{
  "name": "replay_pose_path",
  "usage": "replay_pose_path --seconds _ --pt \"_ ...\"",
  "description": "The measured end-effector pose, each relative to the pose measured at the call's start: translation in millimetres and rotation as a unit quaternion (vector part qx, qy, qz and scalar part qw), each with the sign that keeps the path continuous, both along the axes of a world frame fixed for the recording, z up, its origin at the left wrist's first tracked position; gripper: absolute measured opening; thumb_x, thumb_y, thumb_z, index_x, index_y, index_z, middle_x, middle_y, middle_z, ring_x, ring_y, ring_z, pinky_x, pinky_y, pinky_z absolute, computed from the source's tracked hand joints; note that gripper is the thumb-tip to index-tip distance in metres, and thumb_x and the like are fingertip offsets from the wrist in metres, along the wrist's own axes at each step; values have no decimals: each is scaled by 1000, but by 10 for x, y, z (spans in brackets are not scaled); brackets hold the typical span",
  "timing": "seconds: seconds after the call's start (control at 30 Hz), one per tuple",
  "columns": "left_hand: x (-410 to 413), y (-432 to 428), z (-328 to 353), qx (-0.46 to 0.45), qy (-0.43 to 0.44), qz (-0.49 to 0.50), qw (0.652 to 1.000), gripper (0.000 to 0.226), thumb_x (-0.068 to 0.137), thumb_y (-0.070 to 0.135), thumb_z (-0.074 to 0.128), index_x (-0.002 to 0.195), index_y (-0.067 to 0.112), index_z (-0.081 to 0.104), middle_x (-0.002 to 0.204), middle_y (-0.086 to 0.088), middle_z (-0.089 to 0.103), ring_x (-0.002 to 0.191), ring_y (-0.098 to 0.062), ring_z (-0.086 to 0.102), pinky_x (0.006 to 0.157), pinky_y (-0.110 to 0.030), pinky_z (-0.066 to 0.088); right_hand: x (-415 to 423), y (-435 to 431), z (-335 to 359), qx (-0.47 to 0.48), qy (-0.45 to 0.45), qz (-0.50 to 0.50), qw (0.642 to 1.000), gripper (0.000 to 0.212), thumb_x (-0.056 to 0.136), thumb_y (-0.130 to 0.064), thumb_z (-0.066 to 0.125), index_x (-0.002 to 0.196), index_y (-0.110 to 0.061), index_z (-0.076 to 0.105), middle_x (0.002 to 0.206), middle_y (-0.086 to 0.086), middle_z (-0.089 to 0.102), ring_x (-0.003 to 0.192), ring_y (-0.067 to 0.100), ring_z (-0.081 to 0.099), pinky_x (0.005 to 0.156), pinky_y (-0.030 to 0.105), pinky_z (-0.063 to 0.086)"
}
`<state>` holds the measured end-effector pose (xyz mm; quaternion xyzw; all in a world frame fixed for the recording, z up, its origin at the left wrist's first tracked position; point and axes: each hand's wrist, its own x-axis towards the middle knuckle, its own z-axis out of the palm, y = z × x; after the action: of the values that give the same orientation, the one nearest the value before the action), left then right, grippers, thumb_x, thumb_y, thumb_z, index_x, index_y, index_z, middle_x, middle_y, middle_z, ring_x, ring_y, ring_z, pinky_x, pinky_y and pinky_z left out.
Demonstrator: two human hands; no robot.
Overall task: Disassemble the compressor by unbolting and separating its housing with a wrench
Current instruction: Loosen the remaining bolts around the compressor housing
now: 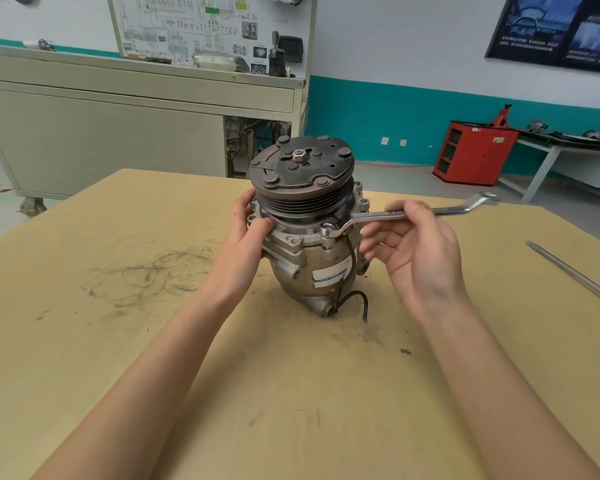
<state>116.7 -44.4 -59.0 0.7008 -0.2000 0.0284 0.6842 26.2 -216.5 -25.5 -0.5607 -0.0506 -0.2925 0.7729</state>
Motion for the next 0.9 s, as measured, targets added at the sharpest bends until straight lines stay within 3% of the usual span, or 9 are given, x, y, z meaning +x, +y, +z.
replay_pose_path --seconds 0.1,0.27,0.43,0.53,0.6,0.63,0.73,0.77,0.9 --pt "-2 -2 1 2 -1 0 1000 46 100 25 37 145 33 30 141 13 43 95 10 53 78 -14 40 6 -96 21 64 3 -2 998 34 102 -16 30 84 -6 57 64 11 67 55 20 64 50 23 50" --pt "-17 -4 20 -2 -7 2 1000 45 100 21 36 144 32 31 141 11 44 105 0 51 82 -19 40 -177 35 -72 -159 -152 -137 966 28 100 -31 39 90 -13 57 70 4 70 62 21 70 54 25 55" --pt "-16 -9 25 -2 -9 0 1000 45 101 20 36 144 31 31 139 11 45 100 3 51 78 -16 40 -249 230 -212 -405 -247 -209 855 29 100 -37 41 102 -11 52 78 8 67 65 23 70 48 37 56" --pt "-8 -13 16 -5 -9 1 1000 45 101 19 36 144 31 31 137 12 46 100 8 52 77 -13 41 -248 230 -253 -504 -304 -296 752 22 102 -28 41 97 -9 51 71 12 71 55 21 68 40 31 51" --pt "7 -10 4 -4 -7 3 1000 45 101 19 37 144 30 31 133 15 47 96 15 52 74 -10 43 -234 247 -290 -519 -313 -322 727 21 102 -25 39 94 -9 50 67 11 70 53 19 67 39 29 49" --pt "13 -8 -1 -5 -6 2 1000 45 100 19 37 144 29 31 130 17 48 92 19 52 71 -6 43 -226 268 -303 -495 -301 -312 753 22 103 -25 38 93 -10 50 68 9 70 54 18 68 42 28 51" --pt "17 -8 -13 -5 -4 -1 1000 45 100 20 37 144 30 31 123 25 48 86 25 51 67 -1 42 -175 262 -222 -285 -215 -182 916 20 99 -24 37 87 -17 51 71 0 67 61 15 69 52 26 55" --pt "17 -10 -14 -7 -3 -3 1000 46 100 22 37 144 31 30 123 26 47 87 25 51 69 -2 42 -128 221 -167 -210 -177 -149 950 19 98 -23 36 87 -17 50 68 -1 67 59 17 68 53 26 54" --pt "2 -28 4 -20 -4 -8 1000 59 85 38 41 142 31 33 122 25 50 89 23 52 72 -5 43 60 32 25 18 15 -24 999 29 103 -16 29 84 -8 50 74 9 71 60 19 67 52 25 52"
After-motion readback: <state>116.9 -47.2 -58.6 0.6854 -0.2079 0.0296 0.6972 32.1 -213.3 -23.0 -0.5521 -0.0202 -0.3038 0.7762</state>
